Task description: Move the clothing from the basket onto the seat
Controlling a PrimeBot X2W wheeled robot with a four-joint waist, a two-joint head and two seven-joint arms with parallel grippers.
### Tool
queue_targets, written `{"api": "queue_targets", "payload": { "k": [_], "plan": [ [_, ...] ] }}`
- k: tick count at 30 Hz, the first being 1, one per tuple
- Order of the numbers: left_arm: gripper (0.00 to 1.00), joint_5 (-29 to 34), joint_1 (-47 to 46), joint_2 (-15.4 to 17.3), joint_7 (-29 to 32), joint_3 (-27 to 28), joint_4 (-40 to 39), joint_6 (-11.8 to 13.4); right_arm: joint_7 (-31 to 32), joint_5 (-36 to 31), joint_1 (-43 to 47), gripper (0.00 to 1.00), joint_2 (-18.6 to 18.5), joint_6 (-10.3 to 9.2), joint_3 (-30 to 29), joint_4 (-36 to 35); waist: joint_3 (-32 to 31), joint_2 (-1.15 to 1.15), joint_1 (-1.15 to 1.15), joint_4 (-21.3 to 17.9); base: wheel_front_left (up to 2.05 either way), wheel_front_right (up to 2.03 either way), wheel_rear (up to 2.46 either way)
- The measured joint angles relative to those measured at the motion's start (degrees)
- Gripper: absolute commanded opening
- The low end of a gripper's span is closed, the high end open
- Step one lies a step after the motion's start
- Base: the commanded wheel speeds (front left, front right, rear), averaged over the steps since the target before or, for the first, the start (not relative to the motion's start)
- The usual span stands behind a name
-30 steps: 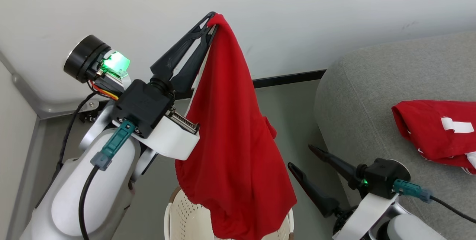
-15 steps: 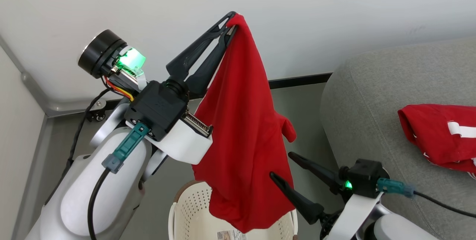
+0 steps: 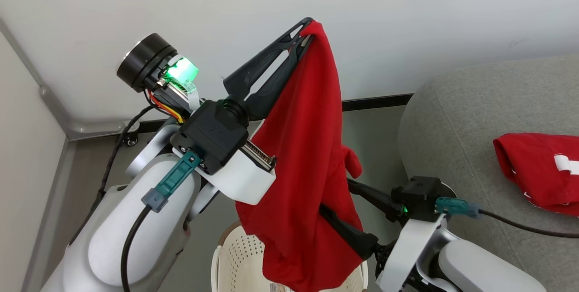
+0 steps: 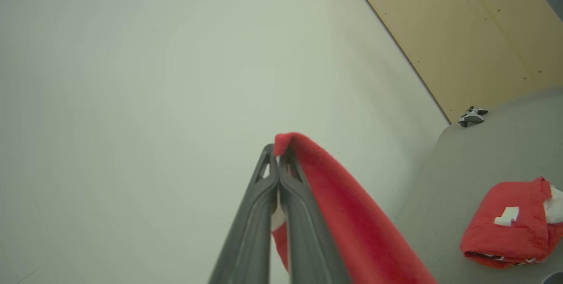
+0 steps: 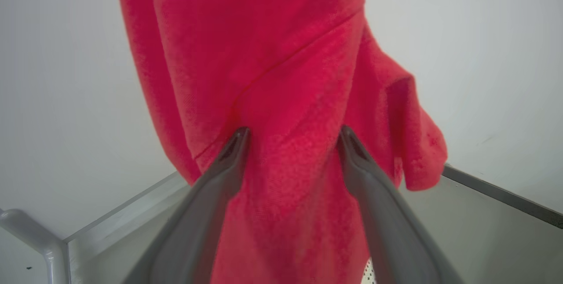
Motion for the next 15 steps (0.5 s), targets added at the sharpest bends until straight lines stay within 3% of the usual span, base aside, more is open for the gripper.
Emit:
{"api": "queue_targets", "payload": {
  "k": [8, 10, 12, 15],
  "plan": [
    [0.00, -0.9, -0.6, -0.4, 0.0, -0.6, 0.2, -0.5, 0.0, 1.5, -3.5, 1.00, 2.0, 0.00, 4.1, 2.6, 0.0, 0.00, 0.00, 0.8, 0.00, 0.00, 0.00],
    [0.00, -0.9, -0.8, -0.6, 0.0, -0.8, 0.2, -0.5, -0.1, 2.2, -4.6, 0.49, 2.7, 0.00, 5.5, 3.3, 0.0, 0.00, 0.00, 1.1, 0.00, 0.00, 0.00],
    [0.00, -0.9, -0.8, -0.7, 0.0, -1.0, 0.3, -0.5, -0.3, 2.8, -5.4, 0.35, 3.0, 0.00, 6.9, 3.9, 0.0, 0.00, 0.00, 1.3, 0.00, 0.00, 0.00],
    [0.00, -1.1, -0.8, -0.8, 0.0, -1.1, 0.4, -0.7, -0.9, 3.6, -6.6, 0.00, 3.1, 0.00, 8.3, 5.0, 0.1, 0.00, 0.00, 1.7, 0.00, 0.00, 0.00]
  ]
}}
